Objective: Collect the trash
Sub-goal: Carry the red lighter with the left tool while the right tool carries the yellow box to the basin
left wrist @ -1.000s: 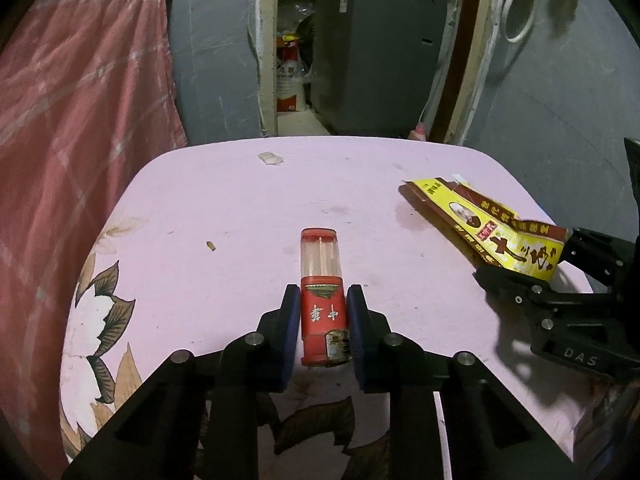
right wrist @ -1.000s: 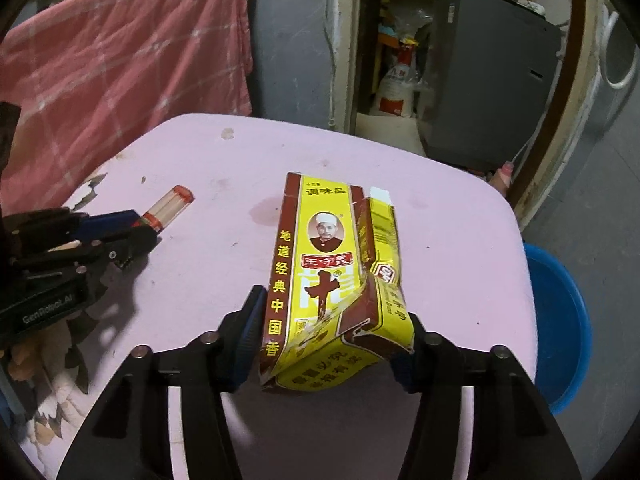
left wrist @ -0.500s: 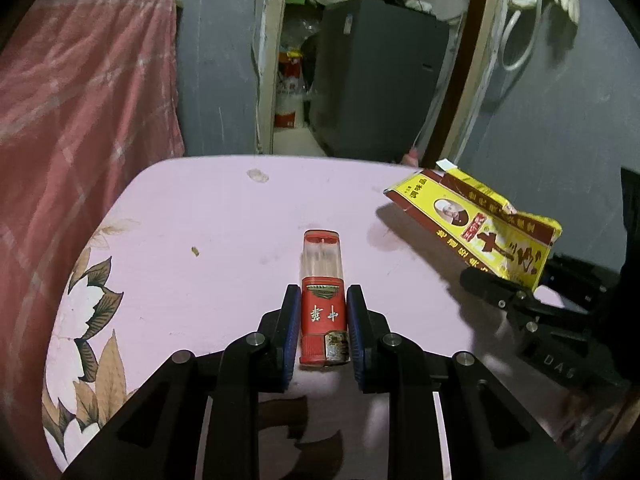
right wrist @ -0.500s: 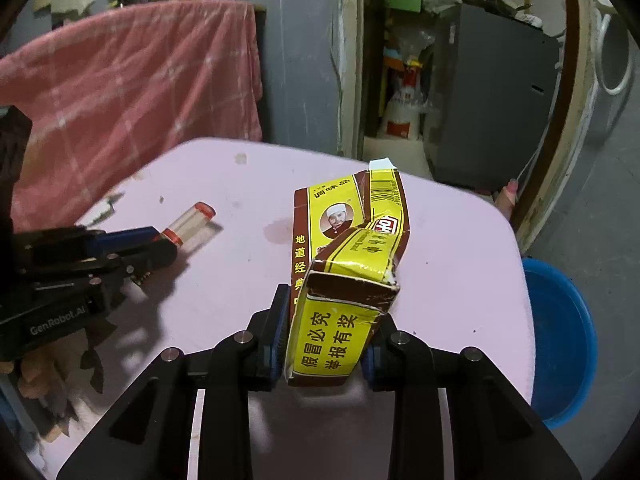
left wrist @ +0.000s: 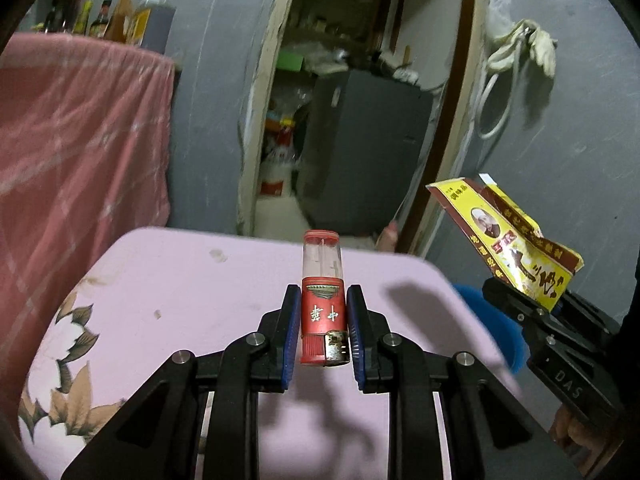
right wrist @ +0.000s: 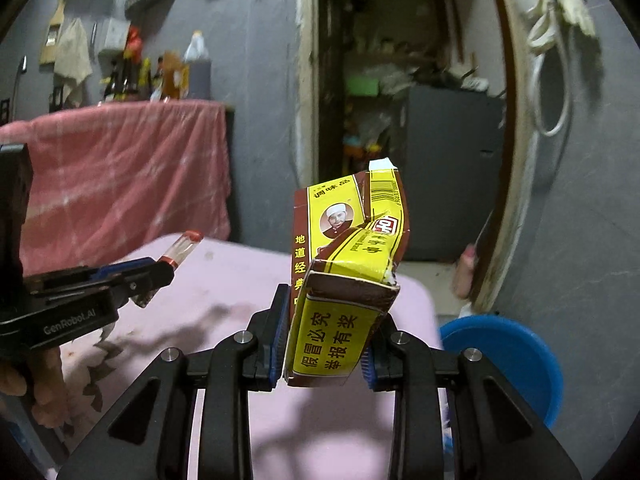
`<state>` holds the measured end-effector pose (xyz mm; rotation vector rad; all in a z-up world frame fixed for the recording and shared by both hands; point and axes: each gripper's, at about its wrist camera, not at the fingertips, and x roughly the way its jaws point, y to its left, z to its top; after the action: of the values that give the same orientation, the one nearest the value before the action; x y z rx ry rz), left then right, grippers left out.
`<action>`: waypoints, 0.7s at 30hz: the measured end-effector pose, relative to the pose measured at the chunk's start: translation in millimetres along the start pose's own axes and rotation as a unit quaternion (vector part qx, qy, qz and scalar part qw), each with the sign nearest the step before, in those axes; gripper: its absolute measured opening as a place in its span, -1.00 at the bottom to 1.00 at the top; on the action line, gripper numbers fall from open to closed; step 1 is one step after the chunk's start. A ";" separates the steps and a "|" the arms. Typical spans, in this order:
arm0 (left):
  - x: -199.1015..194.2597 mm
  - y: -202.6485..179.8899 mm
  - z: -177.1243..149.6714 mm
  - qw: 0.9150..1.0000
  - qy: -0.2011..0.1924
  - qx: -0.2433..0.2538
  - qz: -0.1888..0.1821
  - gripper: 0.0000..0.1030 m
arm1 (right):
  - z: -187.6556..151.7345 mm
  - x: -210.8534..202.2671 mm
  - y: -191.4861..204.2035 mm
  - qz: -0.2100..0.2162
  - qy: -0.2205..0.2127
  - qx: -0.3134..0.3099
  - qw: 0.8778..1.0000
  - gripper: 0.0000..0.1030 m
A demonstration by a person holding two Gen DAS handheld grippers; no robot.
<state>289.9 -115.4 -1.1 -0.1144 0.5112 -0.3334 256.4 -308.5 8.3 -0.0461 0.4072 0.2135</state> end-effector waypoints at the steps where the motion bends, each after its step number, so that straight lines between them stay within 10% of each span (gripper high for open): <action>1: 0.5 -6.7 2.5 1.000 -0.010 0.001 -0.003 -0.63 | 0.4 -3.2 -3.7 -0.005 -0.006 0.002 1.000 -0.46; 21: 57.7 -171.4 38.7 0.991 -0.080 0.026 -0.107 -0.64 | -2.1 -47.1 -149.3 -0.138 -0.060 0.035 0.988 -0.46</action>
<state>307.8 -295.2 38.4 -0.1447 0.3304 -0.5418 245.5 -463.7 25.4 -0.0207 0.2836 -0.0704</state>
